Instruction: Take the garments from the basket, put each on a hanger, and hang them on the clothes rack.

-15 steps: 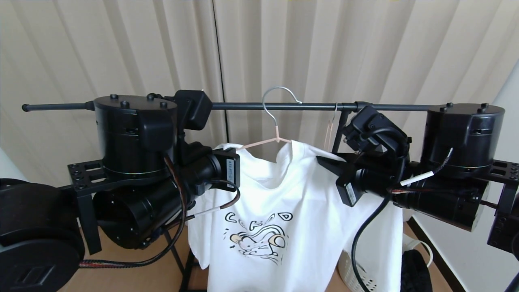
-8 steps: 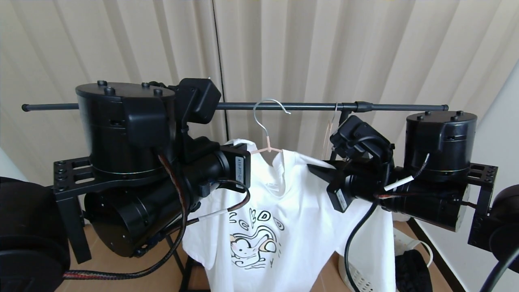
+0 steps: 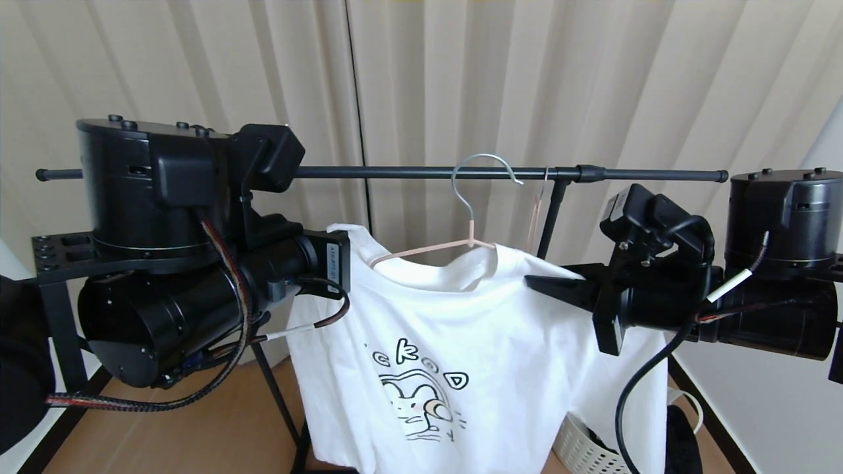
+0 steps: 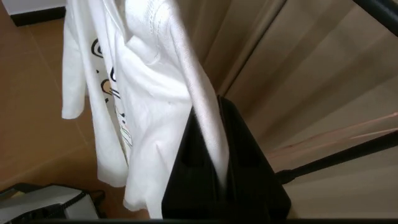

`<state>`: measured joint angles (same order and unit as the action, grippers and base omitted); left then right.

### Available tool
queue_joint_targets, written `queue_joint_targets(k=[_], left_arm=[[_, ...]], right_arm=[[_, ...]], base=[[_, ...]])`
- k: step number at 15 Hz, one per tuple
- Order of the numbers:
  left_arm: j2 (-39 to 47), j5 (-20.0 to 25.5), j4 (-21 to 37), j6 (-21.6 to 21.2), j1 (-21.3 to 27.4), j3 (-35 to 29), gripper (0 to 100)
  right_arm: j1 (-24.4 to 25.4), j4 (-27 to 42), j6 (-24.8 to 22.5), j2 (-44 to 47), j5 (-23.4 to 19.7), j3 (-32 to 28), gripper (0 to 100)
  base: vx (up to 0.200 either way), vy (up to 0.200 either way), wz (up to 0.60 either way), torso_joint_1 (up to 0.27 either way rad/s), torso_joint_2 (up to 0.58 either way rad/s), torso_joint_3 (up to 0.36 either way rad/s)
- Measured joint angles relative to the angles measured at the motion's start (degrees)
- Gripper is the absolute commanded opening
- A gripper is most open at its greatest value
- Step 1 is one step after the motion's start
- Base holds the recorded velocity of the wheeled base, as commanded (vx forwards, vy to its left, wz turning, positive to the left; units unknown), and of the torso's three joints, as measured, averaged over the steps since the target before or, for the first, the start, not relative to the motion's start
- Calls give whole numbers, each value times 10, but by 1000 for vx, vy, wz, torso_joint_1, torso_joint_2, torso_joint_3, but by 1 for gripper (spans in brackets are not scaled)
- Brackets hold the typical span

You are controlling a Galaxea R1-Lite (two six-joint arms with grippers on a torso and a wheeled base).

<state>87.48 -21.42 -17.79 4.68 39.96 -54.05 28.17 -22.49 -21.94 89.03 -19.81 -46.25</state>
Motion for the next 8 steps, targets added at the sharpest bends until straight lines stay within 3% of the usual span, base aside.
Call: queue_joint_targets(k=[8], left_arm=[[-3,39,-4,-32,13,-8,0]], right_arm=[[37,17,-24,11,-4,16,0]], base=[[0,0,0,0,0,0]])
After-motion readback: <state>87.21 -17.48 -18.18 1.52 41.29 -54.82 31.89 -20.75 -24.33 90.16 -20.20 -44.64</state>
